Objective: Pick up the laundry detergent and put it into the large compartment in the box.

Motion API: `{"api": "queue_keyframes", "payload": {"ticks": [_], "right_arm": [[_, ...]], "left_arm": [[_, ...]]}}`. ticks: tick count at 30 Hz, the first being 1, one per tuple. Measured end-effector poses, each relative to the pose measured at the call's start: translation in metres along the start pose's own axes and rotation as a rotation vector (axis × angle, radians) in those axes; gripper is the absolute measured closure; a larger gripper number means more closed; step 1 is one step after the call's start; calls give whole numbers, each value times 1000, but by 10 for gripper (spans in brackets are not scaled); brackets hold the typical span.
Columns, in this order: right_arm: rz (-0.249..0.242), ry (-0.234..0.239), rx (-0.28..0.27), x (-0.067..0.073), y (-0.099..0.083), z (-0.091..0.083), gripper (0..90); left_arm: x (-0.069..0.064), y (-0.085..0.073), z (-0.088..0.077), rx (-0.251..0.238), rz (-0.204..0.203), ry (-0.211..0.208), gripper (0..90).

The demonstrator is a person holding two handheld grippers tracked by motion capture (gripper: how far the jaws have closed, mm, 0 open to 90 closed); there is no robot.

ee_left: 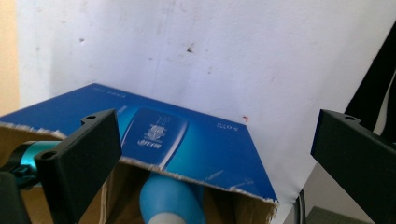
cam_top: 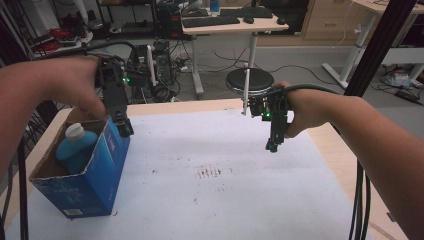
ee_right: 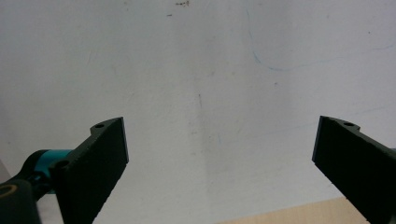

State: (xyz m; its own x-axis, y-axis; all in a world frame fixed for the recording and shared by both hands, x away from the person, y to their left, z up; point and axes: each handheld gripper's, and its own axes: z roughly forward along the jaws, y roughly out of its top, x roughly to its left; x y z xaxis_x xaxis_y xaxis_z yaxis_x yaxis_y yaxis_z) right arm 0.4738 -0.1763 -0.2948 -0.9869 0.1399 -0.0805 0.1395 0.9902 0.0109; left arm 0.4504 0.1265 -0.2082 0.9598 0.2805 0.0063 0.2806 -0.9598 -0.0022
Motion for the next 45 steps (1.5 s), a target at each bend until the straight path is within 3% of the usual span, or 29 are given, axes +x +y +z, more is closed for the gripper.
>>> {"api": "queue_keyframes", "payload": {"ticks": [7,19,31,45], "right_arm": [[6,1,6,-1,-3,-2,25],[-1,-5,9,0,-2,0,25],[2,-8,8,-1,-3,-1,25],[6,-8,4,-1,-1,-3,25]], "left_arm": [[-2,11,5,-21,46,-6,16],[0,20,25,-8,54,-16,16],[1,16,33,10,89,-8,17],[-1,9,38,11,94,-9,16]]}}
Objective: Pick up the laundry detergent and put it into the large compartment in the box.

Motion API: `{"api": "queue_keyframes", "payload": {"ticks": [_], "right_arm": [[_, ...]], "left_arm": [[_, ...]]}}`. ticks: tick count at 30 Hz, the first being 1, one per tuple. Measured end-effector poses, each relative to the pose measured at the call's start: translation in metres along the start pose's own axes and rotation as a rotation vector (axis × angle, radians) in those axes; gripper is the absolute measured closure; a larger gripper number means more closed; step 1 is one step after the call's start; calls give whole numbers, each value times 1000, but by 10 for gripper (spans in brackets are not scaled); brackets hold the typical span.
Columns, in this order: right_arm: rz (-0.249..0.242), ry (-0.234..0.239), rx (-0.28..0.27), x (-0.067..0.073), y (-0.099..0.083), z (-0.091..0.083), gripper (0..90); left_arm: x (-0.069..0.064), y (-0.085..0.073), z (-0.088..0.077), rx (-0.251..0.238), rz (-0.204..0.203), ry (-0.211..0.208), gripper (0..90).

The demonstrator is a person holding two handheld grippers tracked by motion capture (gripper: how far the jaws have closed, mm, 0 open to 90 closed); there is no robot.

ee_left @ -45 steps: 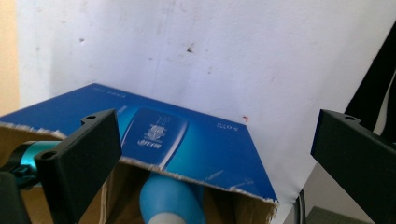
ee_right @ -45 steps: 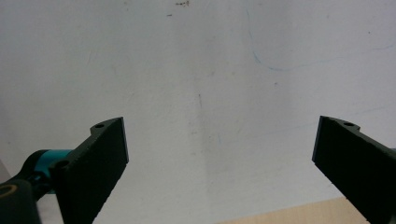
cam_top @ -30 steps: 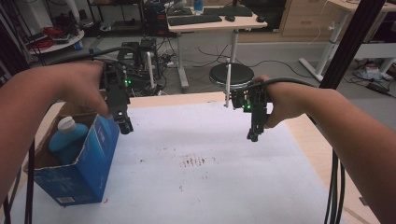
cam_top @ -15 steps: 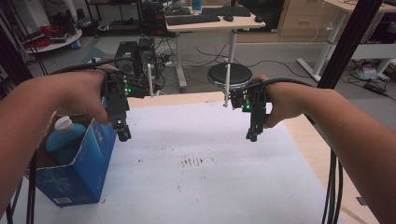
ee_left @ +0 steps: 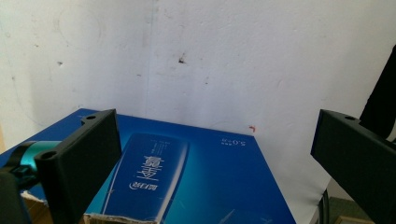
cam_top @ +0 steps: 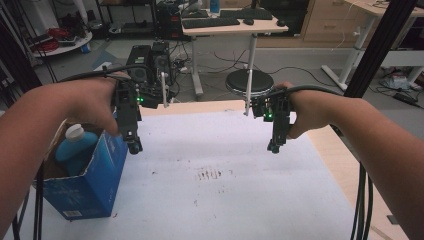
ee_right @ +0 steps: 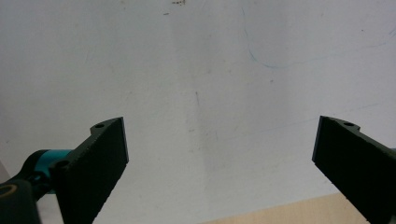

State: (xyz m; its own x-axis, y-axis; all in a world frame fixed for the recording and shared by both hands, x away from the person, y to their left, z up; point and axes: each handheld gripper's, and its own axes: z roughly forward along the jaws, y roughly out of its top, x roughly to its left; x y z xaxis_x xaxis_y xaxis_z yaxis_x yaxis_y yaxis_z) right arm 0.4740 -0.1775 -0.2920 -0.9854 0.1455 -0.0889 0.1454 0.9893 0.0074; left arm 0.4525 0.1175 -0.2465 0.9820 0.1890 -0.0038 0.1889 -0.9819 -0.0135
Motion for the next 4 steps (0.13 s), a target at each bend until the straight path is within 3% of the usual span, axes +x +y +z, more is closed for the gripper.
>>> {"api": "queue_keyframes", "payload": {"ticks": [4], "right_arm": [[-1,1,-6,2,1,-1,25]], "left_arm": [[-2,-2,0,-4,9,-5,16]]}}
